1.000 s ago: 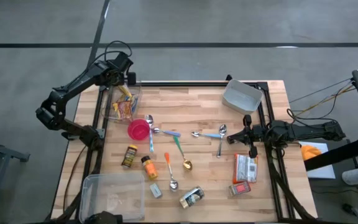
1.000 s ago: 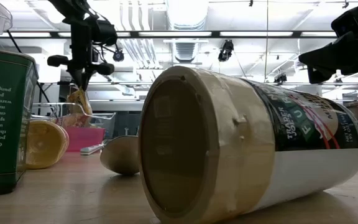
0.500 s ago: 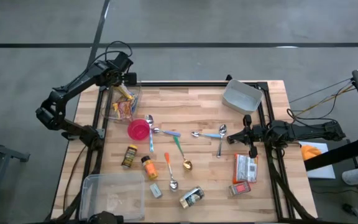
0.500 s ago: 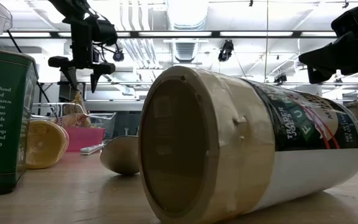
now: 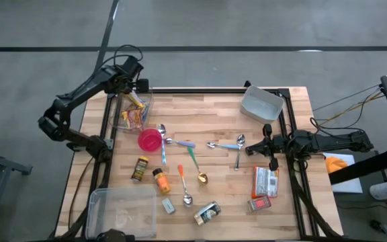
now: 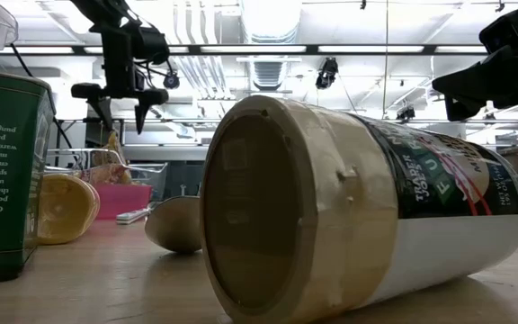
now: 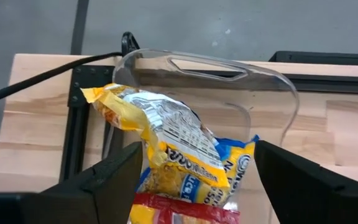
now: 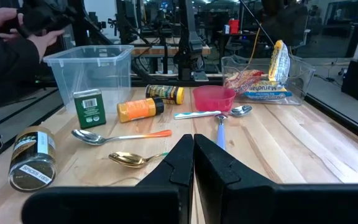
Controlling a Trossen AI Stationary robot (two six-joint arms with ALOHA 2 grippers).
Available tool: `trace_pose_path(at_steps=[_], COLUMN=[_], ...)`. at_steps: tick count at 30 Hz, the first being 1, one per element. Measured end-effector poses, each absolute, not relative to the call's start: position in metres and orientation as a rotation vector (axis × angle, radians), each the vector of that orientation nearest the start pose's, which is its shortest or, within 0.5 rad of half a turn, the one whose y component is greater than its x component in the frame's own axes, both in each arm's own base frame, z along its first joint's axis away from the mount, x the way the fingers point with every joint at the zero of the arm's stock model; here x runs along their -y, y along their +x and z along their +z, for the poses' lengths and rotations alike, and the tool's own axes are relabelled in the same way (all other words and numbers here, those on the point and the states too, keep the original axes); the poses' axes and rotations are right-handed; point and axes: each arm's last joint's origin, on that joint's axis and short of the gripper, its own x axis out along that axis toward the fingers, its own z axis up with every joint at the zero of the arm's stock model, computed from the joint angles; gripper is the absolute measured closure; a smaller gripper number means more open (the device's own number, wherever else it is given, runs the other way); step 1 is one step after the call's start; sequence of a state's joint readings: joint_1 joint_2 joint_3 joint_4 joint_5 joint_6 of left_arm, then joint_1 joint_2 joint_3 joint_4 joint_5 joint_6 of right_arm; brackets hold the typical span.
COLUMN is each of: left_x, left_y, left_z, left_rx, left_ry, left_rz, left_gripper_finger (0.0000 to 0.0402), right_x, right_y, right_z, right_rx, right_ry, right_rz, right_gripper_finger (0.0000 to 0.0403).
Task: Pick & Place Food Item
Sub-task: Put the orange noodle pack into the clear bin
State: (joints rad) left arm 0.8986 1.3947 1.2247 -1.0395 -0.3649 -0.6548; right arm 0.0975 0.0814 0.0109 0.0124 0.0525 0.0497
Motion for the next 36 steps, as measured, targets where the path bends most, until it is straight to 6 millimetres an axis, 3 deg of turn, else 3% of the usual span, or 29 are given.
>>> trace_pose_path(at_steps=[7,15,26,33,36], left_x=[-0.198,-0.184,-0.176,-0.156,-0.146], left_y=[0.147,0.144,0.168,0.191,0.200], left_z=[0.311,0.339,0.370,0.383,0.387], left_rx=[-0.747,-0.586,-0.380,-0.302,-0.277], left_ry=[-0.847,-0.804,-0.551,-0.267,-0.186], left_rz=[1.425,1.149,0.536,0.132,0.050], left_gripper_finger=[0.0090,0.0090,0.0089,0.0089,0.0089], right_x=[-0.008,-0.008,-0.008,-0.008,-0.008], right_y=[0.102,0.102,0.102,0.102,0.102], right_z=[0.162,0.162,0.162,0.162,0.162], right_rx=[-0.059,-0.059,-0.059,-0.059,-0.059], right_ry=[0.045,0.045,0.045,0.045,0.045], right_rz=[0.044,0.044,0.044,0.044,0.044], right_gripper_finger=[0.0393,0.0393,0.0393,0.0393,0.0393])
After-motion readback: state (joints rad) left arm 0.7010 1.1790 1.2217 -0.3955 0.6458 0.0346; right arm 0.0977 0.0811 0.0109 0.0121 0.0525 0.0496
